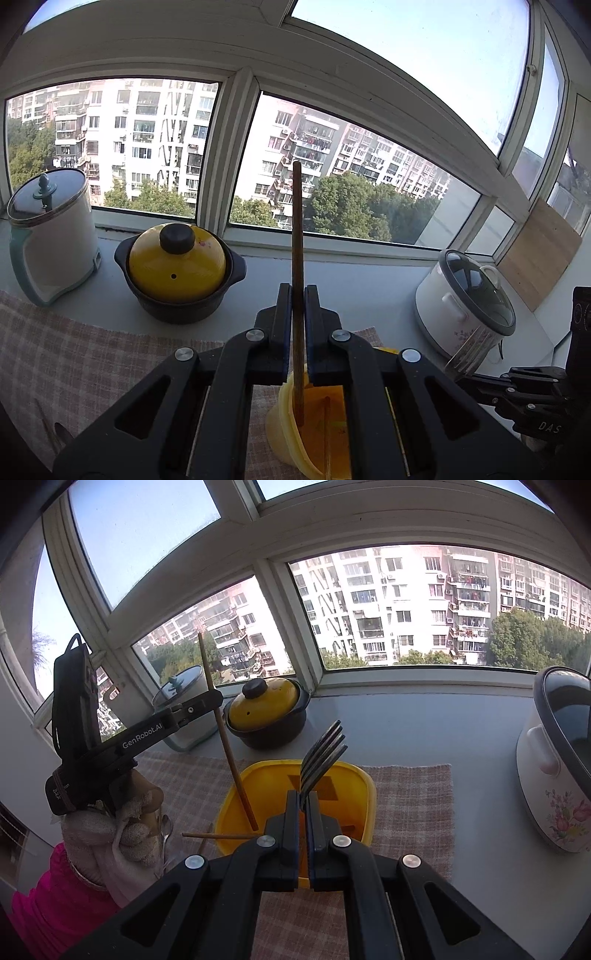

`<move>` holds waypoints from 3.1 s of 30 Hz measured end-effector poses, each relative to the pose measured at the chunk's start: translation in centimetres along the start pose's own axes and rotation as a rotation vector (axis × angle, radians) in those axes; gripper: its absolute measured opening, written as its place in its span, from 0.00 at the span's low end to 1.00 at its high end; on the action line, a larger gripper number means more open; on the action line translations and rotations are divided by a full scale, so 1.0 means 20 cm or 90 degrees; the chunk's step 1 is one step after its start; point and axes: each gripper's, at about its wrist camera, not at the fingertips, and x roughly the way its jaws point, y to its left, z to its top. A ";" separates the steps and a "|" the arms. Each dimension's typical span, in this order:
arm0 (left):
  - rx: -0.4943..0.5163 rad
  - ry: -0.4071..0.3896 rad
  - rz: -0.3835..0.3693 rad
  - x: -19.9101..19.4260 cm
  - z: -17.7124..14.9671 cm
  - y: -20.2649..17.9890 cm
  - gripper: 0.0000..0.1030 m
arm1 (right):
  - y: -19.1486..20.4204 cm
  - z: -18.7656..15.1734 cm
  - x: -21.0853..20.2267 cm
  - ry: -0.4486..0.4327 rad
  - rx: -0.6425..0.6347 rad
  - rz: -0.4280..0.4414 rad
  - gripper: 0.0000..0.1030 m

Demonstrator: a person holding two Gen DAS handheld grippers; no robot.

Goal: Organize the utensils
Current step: 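Open both tools to drop the chopstick and fork into the caddy, then move both tools back toward the remaining utensils on the cloth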

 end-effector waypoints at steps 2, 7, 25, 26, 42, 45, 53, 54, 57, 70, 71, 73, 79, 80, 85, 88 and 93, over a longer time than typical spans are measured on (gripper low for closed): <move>0.003 0.005 -0.010 -0.02 -0.01 0.00 0.05 | 0.01 -0.01 0.00 0.000 -0.002 0.000 0.10; 0.006 0.006 -0.021 -0.07 -0.03 -0.02 0.38 | 0.06 -0.02 -0.05 -0.025 -0.020 -0.017 0.50; -0.007 0.025 0.008 -0.35 -0.16 0.12 0.38 | 0.17 -0.13 -0.12 -0.032 -0.026 -0.028 0.68; -0.007 0.027 0.013 -0.37 -0.18 0.13 0.38 | 0.19 -0.14 -0.12 -0.031 -0.028 -0.027 0.69; -0.025 0.051 0.115 -0.76 -0.41 0.52 0.48 | 0.47 -0.34 -0.09 -0.020 -0.067 -0.002 0.97; -0.049 0.060 0.142 -0.81 -0.46 0.64 0.48 | 0.53 -0.36 -0.08 -0.037 -0.070 -0.006 1.00; -0.110 0.136 0.180 -0.84 -0.62 0.94 0.48 | 0.67 -0.41 0.02 -0.002 -0.093 0.007 1.00; -0.112 0.144 0.182 -0.84 -0.63 0.96 0.48 | 0.69 -0.42 0.04 0.006 -0.099 0.009 1.00; -0.127 0.171 0.173 -0.82 -0.68 1.02 0.47 | 0.74 -0.44 0.10 0.031 -0.112 0.012 1.00; -0.171 0.225 0.143 -0.79 -0.85 1.16 0.33 | 0.86 -0.51 0.39 0.140 -0.116 0.060 0.72; -0.175 0.228 0.142 -0.79 -0.86 1.17 0.33 | 0.88 -0.53 0.41 0.149 -0.128 0.065 0.69; -0.180 0.231 0.142 -0.80 -0.88 1.19 0.30 | 0.93 -0.56 0.47 0.175 -0.156 0.076 0.63; -0.188 0.246 0.139 -0.82 -0.95 1.24 0.24 | 1.07 -0.69 0.66 0.257 -0.246 0.091 0.48; -0.189 0.249 0.139 -0.82 -0.96 1.25 0.22 | 1.09 -0.70 0.70 0.270 -0.257 0.091 0.43; -0.190 0.265 0.129 -0.81 -1.01 1.26 0.16 | 1.16 -0.76 0.82 0.316 -0.307 0.091 0.39; -0.188 0.275 0.123 -0.80 -1.04 1.25 0.14 | 1.21 -0.78 0.87 0.335 -0.344 0.088 0.34; -0.193 0.283 0.116 -0.77 -1.06 1.24 0.12 | 1.27 -0.81 0.93 0.356 -0.395 0.087 0.31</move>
